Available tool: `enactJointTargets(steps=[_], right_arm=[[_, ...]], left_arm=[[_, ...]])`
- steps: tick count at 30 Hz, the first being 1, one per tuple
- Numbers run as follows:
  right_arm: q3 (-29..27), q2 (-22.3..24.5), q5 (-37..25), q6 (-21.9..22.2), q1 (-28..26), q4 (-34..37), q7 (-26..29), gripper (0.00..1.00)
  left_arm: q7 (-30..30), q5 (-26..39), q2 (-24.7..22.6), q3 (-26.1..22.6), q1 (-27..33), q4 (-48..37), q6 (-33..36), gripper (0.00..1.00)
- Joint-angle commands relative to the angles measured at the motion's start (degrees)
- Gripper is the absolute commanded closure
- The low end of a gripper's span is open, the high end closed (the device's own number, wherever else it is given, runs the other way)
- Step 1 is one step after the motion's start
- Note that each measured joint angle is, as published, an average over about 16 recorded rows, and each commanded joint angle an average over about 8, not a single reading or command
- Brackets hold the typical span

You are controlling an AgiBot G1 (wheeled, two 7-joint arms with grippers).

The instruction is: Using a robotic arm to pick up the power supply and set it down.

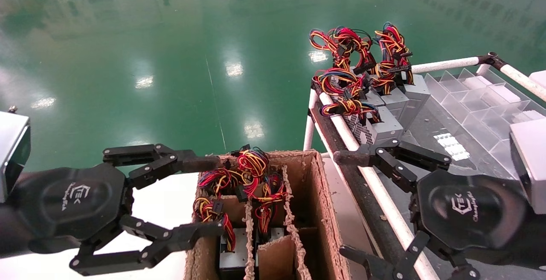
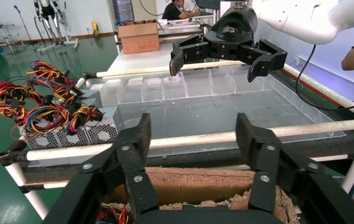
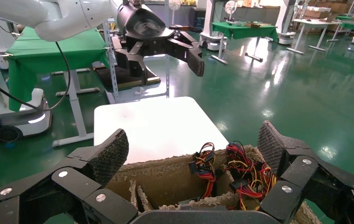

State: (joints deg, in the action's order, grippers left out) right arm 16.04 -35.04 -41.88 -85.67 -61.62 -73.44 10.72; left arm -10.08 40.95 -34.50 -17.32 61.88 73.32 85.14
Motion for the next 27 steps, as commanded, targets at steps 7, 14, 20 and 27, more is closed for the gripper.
enactJointTargets(steps=[7,14,20,27], right_arm=[[0.0,0.0,0.0,0.0,0.0,0.0,0.0,0.0],[0.0,0.0,0.0,0.0,0.0,0.0,0.0,0.0],[0.0,0.0,0.0,0.0,0.0,0.0,0.0,0.0],[0.0,0.0,0.0,0.0,0.0,0.0,0.0,0.0]], left_arm=[[0.0,0.0,0.0,0.0,0.0,0.0,0.0,1.0],[0.0,0.0,0.0,0.0,0.0,0.0,0.0,1.0],[0.0,0.0,0.0,0.0,0.0,0.0,0.0,1.0],[0.0,0.0,0.0,0.0,0.0,0.0,0.0,0.55]])
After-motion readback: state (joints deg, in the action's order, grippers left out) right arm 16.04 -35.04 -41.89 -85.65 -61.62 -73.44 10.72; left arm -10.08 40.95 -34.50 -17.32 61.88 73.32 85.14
